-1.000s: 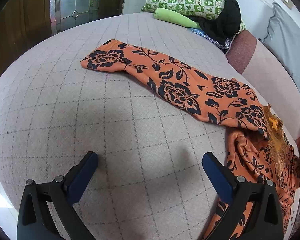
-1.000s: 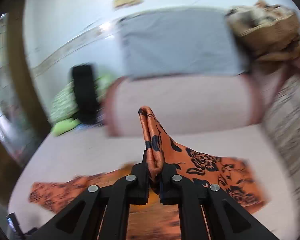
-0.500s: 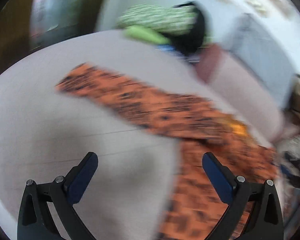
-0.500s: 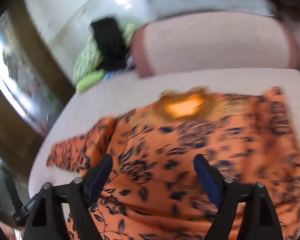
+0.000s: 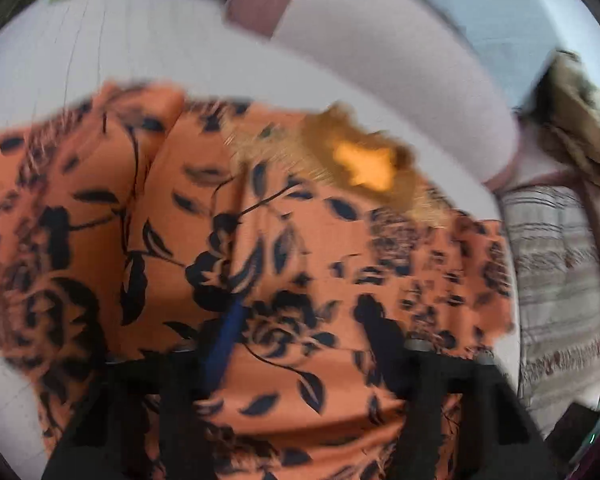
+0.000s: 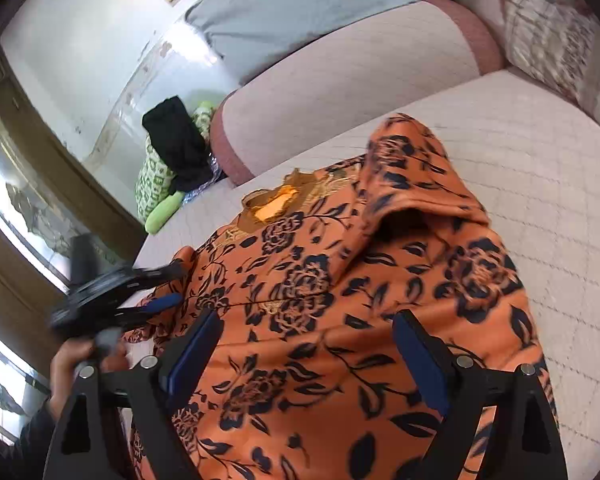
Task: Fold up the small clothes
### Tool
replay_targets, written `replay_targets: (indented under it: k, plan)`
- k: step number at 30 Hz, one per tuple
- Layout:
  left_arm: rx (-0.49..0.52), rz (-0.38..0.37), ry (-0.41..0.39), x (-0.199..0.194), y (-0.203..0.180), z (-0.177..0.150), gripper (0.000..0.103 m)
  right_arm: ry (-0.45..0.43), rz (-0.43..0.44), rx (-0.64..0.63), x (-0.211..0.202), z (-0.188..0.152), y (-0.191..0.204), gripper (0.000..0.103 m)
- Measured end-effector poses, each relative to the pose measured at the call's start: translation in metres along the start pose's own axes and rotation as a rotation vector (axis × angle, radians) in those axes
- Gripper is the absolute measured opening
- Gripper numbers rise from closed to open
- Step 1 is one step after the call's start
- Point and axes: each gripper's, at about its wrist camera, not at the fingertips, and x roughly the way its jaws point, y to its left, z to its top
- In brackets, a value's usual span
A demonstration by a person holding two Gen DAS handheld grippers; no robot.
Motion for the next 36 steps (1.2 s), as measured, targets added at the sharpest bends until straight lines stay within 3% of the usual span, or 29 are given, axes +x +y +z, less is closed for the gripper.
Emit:
replay_targets:
  k: [2, 3, 4, 6, 9, 10, 12, 14, 15, 16, 18, 20, 23, 24, 25, 26, 28, 29, 31, 33, 36]
  plan:
    - [-0.002, 0.042, -0.006, -0.001, 0.003, 0.000, 0.007, -0.005, 0.013, 0.035, 0.001, -0.001, -0.012, 0.090]
    - [-0.008, 0.039, 0.009, -0.001, 0.005, 0.000, 0.000, -0.007, 0.024, 0.050, 0.002, -0.001, -0.017, 0.090]
    - [-0.012, 0.044, -0.011, -0.007, 0.005, -0.001, 0.000, -0.010, 0.027, 0.053, 0.002, -0.001, -0.020, 0.090]
    - [0.099, 0.128, -0.180, -0.045, -0.015, -0.004, 0.000, -0.011, 0.030, 0.064, 0.002, -0.002, -0.026, 0.090]
    - [0.175, 0.179, -0.350, -0.089, -0.026, -0.015, 0.000, -0.023, 0.025, 0.080, -0.003, -0.003, -0.033, 0.090]
    - [0.170, 0.185, -0.342, -0.088, -0.021, -0.015, 0.000, -0.037, 0.024, 0.094, -0.008, -0.001, -0.036, 0.090]
    - [0.142, 0.162, -0.230, -0.067, -0.004, -0.017, 0.000, -0.070, 0.019, 0.126, -0.014, 0.005, -0.040, 0.090]
    - [0.091, 0.064, -0.166, -0.056, 0.005, -0.019, 0.000, -0.076, 0.017, 0.142, -0.015, 0.009, -0.041, 0.090]
    - [0.071, 0.021, -0.157, -0.056, 0.007, -0.023, 0.009, -0.074, 0.017, 0.141, -0.016, 0.009, -0.041, 0.090]
    - [0.073, 0.007, -0.144, -0.055, 0.005, -0.023, 0.043, -0.073, 0.010, 0.136, -0.016, 0.008, -0.041, 0.090]
    - [0.099, 0.009, -0.139, -0.054, -0.001, -0.026, 0.079, -0.067, 0.001, 0.133, -0.013, 0.006, -0.041, 0.090]
    - [0.114, 0.033, -0.162, -0.051, -0.008, -0.025, 0.079, -0.052, 0.012, 0.135, -0.009, 0.003, -0.040, 0.090]
    - [0.086, 0.016, -0.078, -0.029, -0.010, -0.012, 0.078, -0.052, 0.011, 0.102, -0.008, 0.001, -0.036, 0.090]
    - [0.083, 0.011, -0.058, -0.025, -0.010, -0.012, 0.072, -0.055, 0.014, 0.101, -0.008, 0.000, -0.036, 0.090]
    - [0.080, 0.006, -0.045, -0.017, -0.011, -0.007, 0.056, -0.056, 0.018, 0.106, -0.008, 0.000, -0.037, 0.090]
    - [0.074, 0.019, -0.023, -0.002, -0.012, -0.005, 0.048, -0.056, 0.017, 0.111, -0.008, -0.001, -0.040, 0.090]
    - [0.057, 0.081, -0.023, 0.004, -0.008, -0.002, 0.009, -0.059, 0.015, 0.126, -0.009, -0.001, -0.044, 0.090]
    - [0.047, 0.105, -0.012, 0.006, -0.006, 0.000, 0.000, -0.064, 0.017, 0.134, -0.010, -0.001, -0.047, 0.090]
    - [0.034, 0.110, -0.022, -0.001, -0.002, 0.003, 0.000, -0.070, 0.019, 0.141, -0.011, 0.000, -0.050, 0.090]
    - [0.109, 0.183, -0.149, -0.030, -0.015, 0.001, 0.000, -0.074, 0.020, 0.143, -0.012, 0.000, -0.052, 0.090]
    - [0.139, 0.165, -0.252, -0.064, -0.022, -0.003, 0.000, -0.077, 0.018, 0.143, -0.013, 0.000, -0.054, 0.090]
